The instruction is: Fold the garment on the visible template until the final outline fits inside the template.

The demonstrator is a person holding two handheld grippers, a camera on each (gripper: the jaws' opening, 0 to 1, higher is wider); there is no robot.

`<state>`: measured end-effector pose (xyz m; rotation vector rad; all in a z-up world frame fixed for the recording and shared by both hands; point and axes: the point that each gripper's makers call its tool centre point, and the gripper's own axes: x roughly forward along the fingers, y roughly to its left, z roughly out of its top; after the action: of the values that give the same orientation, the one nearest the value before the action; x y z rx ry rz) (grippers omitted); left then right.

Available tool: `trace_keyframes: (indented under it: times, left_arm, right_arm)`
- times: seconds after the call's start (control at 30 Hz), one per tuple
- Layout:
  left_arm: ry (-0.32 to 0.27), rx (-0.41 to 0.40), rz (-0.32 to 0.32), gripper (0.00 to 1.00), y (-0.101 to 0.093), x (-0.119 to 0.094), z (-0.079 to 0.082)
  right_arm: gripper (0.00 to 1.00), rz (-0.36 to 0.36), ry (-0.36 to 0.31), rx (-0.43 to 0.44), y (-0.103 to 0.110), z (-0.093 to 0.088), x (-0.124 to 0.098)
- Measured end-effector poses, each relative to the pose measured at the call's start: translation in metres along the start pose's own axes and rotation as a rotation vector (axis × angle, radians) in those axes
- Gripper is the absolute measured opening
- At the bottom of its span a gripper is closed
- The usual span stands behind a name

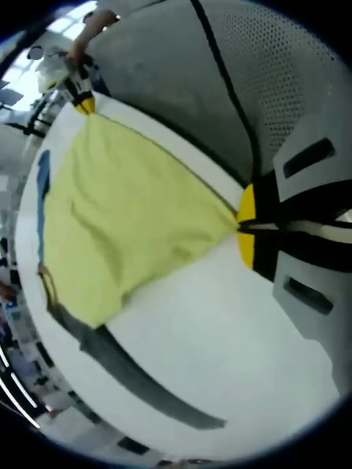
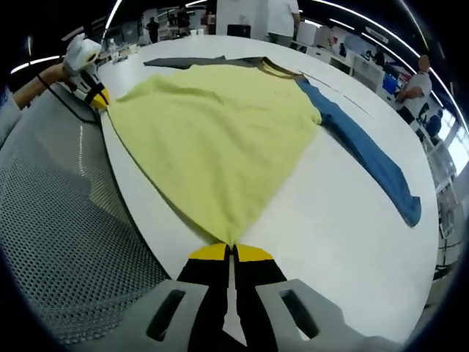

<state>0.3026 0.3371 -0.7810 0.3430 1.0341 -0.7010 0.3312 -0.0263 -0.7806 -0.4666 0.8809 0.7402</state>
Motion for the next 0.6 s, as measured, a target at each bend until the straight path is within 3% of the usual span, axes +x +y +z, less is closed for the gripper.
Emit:
trace_keyframes:
  times: [0.13,0.2,0.6]
  left_arm:
    - [-0.008,-0.001,0.001,0.0,0.0004,-0.0002,0.0005]
    - [-0.02,0.044,0.005,0.0,-0.0005,-0.0002,0.002]
    - [-0.011,0.04,0.007,0.0,0.0004,-0.0015,0.0029]
  right_arm:
    - [0.03,-0.014,-0.014,-0.015,-0.0021,0.0017,0.0005]
    - [0.03,-0.014,-0.013,-0.024,-0.0008,0.0018,0.0006]
    - [0.04,-0.023,-0.025,-0.027,-0.0028,0.004,-0.0009]
